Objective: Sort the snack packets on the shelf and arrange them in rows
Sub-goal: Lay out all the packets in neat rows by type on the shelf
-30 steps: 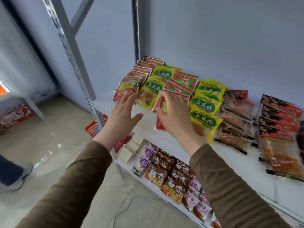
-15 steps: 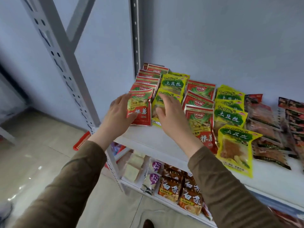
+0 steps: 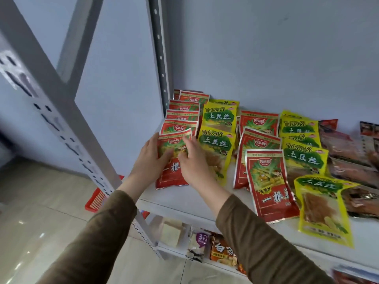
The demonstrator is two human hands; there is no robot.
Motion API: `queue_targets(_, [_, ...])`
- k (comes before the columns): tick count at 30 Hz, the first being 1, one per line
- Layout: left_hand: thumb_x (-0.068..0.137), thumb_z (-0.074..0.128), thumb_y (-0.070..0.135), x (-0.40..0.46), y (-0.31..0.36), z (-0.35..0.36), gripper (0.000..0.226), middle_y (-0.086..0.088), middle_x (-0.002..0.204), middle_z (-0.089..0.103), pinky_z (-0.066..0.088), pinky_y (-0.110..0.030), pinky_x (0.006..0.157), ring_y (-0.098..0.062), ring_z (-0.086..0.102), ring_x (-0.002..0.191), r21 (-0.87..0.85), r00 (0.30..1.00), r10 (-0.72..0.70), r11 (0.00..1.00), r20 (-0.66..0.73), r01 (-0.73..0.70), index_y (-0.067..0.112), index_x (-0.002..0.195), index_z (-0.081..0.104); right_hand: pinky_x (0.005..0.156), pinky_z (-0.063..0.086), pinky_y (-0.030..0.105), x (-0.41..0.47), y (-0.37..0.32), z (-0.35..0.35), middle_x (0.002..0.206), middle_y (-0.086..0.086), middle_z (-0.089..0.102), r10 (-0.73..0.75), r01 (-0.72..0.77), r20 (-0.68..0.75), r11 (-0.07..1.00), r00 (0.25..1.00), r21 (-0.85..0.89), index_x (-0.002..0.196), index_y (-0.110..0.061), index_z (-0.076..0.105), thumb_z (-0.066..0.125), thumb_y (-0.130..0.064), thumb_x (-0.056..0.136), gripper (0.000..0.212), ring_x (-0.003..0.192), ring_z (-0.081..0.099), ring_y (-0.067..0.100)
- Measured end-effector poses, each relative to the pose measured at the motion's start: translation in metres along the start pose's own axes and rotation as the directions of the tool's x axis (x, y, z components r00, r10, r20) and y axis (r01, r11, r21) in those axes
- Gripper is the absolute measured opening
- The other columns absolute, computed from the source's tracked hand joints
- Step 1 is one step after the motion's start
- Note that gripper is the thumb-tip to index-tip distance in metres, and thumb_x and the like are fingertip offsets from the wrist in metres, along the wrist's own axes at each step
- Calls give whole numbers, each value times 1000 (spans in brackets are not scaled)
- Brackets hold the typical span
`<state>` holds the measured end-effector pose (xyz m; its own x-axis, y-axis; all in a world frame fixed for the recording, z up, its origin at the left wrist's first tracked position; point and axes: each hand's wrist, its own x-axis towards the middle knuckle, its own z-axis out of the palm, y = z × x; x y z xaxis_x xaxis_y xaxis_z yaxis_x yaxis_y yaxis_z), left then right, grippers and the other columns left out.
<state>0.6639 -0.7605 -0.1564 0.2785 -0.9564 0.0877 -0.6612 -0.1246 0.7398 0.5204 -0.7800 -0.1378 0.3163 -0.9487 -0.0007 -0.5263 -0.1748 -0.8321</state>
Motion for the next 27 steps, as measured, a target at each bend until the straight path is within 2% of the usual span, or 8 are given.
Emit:
queue_targets(5, [102,52,47,10,-16,2,66,2,162,36,36,-48,116,-24,38,142,47,999,36,998,20,-37,27,159,27,122,7,42,-1,-3,13,167,-4,11,32,-35,-34,996,999,-78,156,-17,26,38,-20,107,51,151,5,24])
queue_targets(11, [102,46,54,14,-24,2,67,14,168,19,33,-49,115,-20,25,143,62,993,118,991,20,-119,41,160,16,121,22,45,-1,-7,18,159,-5,28,42,-43,-111,999,993,0,152,-23,32,41,-17,104,49,146,20,27])
queue_targets(15, [96,39,70,20,-24,-2,69,3,171,13,27,-57,118,-32,20,151,60,995,95,994,13,-96,50,155,10,110,44,42,12,-14,3,141,-8,48,57,0,-239,973,969,231,149,-23,37,41,-22,107,42,135,45,16])
queue_targets(17, [92,38,76,27,-18,-2,74,2,171,12,26,-57,119,-32,19,154,50,998,66,997,7,-66,50,154,8,112,42,41,27,-21,-5,146,-6,48,82,-4,-272,961,959,275,152,-21,36,40,-24,108,45,138,44,16])
queue_targets(20, [91,44,77,37,-8,0,85,1,170,18,37,-54,114,-28,32,150,34,999,27,999,47,-29,44,159,6,113,41,45,50,-28,-9,152,1,45,125,-32,-267,944,956,328,155,-20,32,38,-26,108,48,139,45,18])
queue_targets(22, [93,53,68,38,-4,2,80,5,161,37,54,-43,97,-20,56,130,-56,994,49,997,99,-44,46,156,11,111,44,46,61,-31,-11,151,2,47,167,-71,-241,929,956,363,155,-19,32,39,-26,108,48,135,49,19])
queue_targets(24, [93,59,62,34,-2,0,77,7,153,45,59,-39,88,-15,65,114,-125,986,65,991,152,-46,48,155,14,105,49,45,66,-28,-12,144,1,53,218,-116,-206,902,954,415,152,-19,36,41,-26,108,45,126,56,18])
queue_targets(27, [94,55,64,41,4,-7,83,2,165,29,50,-55,105,-26,50,139,-51,990,17,999,138,-10,43,158,8,86,57,35,72,-20,-16,130,0,63,258,-139,-173,851,950,507,142,-19,48,42,-28,108,36,111,65,14])
